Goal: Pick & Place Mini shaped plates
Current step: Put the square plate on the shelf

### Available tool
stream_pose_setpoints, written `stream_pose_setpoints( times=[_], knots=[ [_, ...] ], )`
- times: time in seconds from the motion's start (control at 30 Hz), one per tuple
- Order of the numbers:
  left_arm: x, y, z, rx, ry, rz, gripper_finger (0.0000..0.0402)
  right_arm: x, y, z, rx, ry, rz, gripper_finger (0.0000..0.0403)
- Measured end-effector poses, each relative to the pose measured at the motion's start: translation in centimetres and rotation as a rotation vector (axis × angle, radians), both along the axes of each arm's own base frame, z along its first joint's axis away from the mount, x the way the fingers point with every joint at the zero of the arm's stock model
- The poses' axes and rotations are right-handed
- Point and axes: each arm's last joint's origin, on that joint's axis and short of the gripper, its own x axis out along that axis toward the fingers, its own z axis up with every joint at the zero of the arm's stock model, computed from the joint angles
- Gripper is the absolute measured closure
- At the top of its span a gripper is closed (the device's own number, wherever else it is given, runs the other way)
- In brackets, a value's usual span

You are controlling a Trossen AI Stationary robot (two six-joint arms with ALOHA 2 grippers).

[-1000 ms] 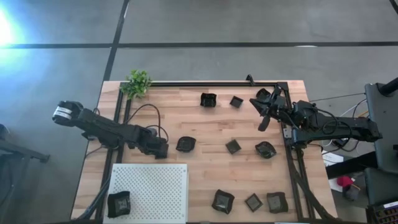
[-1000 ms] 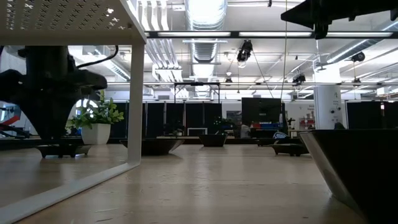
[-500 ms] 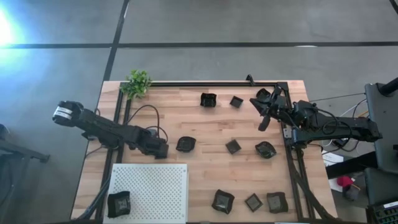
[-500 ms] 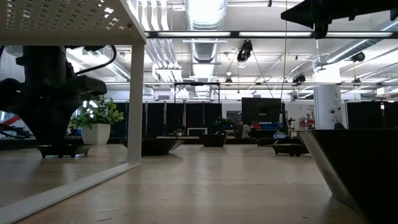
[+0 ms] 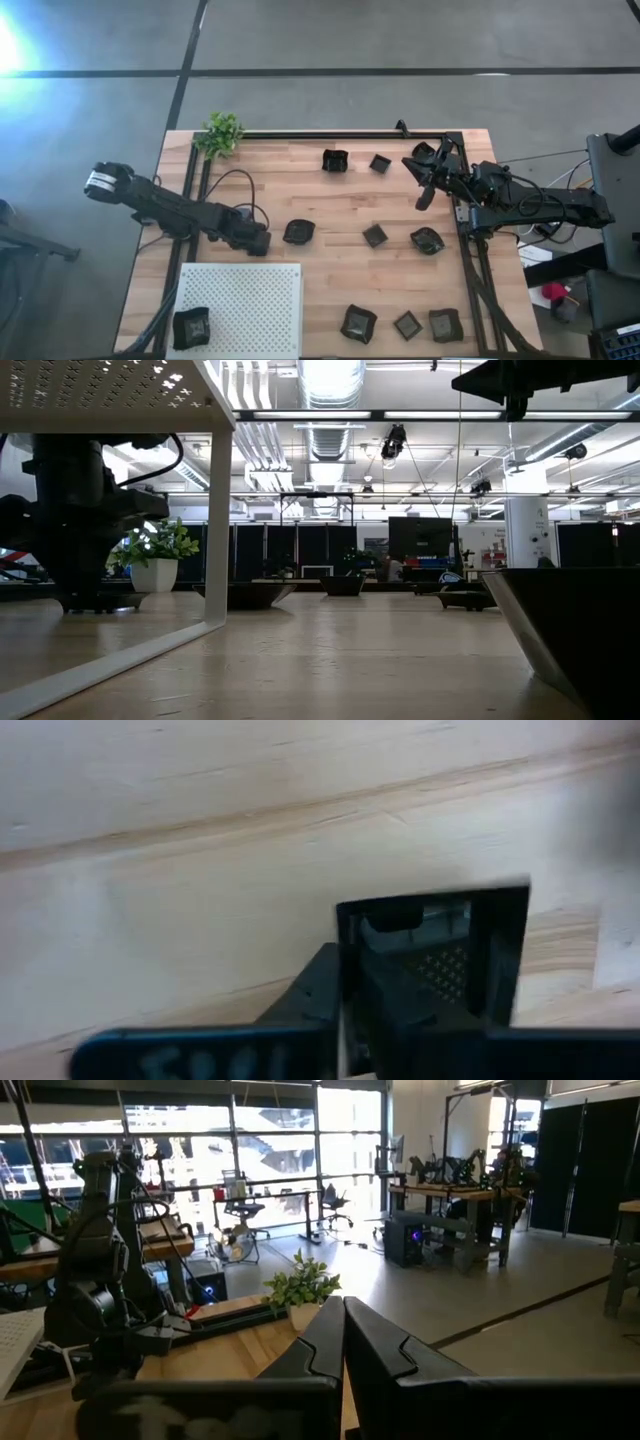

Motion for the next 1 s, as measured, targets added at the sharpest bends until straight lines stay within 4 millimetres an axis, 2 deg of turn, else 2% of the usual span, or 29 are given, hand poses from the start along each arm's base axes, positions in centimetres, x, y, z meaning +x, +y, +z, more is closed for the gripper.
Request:
stream_pose_setpoints(
  times=[0.07, 0.47, 0.7, 1.0],
  knots=[
    [0.0, 0.0, 0.0, 0.004, 0.001, 0.002, 0.0394, 0.0, 0.0, 0.0, -0.001, 0.001, 0.000, 0.0394],
    [1.3, -0.2, 1.7, -0.005, -0.062, 0.032, 0.0401, 0.0, 0.0, 0.0, 0.000, 0.002, 0.000, 0.0394],
    [2.5, -0.3, 4.1, 0.042, -0.126, 0.077, 0.0401, 0.0, 0.0, 0.0, -0.001, 0.002, 0.000, 0.0394],
    [2.9, -0.2, 7.8, 0.114, -0.097, 0.072, 0.0401, 0.0, 0.0, 0.0, 0.000, 0.001, 0.000, 0.0394]
  ],
)
